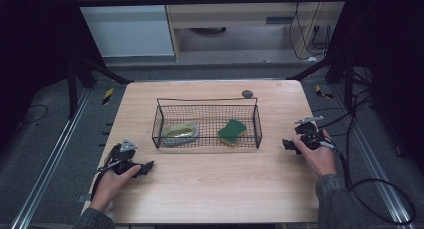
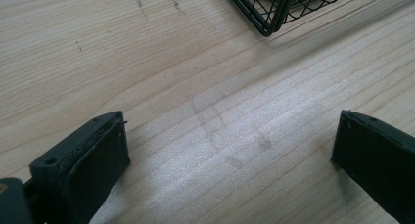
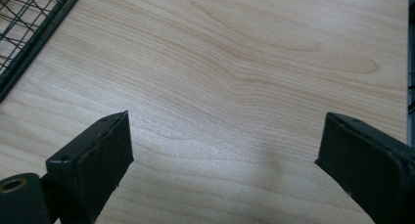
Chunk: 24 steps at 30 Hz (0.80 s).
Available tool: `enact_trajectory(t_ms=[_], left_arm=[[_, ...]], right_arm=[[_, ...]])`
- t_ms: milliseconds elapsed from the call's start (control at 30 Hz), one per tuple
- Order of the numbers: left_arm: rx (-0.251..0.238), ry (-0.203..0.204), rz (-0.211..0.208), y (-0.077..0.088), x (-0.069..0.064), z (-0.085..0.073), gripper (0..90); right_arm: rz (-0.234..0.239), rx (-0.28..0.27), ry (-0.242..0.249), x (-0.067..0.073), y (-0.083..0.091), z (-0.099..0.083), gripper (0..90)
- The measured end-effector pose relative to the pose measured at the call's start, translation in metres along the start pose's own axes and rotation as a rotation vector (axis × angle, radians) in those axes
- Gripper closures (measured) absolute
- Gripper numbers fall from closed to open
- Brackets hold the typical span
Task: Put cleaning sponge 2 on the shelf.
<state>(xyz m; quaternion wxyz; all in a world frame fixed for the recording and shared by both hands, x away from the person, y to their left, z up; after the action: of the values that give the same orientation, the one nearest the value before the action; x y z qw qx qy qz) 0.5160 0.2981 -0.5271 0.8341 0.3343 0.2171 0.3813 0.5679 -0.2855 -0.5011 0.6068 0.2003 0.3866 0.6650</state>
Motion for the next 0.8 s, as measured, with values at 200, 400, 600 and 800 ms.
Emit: enact_trajectory(t_ms=[200,400,600,800], left_arm=[[-0.012,0.001,0.001,-0.001,0.001,0.000,0.0],[-0.037,0.004,0.010,-0.003,0.006,0.002,0.0],[-0.042,0.020,0.024,-0.007,0.011,0.006,0.0],[-0.045,0.027,0.032,-0.011,0.016,0.012,0.0]], right_arm=[[-0.010,0.008,-0.040,0.004,-0.018,-0.006,5.7],[0.007,-0.043,-0.073,0.011,-0.025,-0.007,2.5],[0.018,-0.116,-0.109,0.015,-0.030,-0.010,0.3],[-0.008,-0.111,-0.135,0.018,-0.027,-0.012,0.4]])
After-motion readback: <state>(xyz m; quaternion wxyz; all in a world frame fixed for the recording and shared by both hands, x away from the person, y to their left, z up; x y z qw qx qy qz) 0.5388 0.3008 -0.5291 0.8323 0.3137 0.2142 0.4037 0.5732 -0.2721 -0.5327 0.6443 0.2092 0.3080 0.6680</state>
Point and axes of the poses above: each handheld gripper's, and its own axes: y roughly backward along the jaws, z roughly out of its top, x roughly to its left, the point moved 3 cm from there along -y, roughly forward along the jaws, and after that the axes turned 10 degrees about -z, right-handed, at the moved point
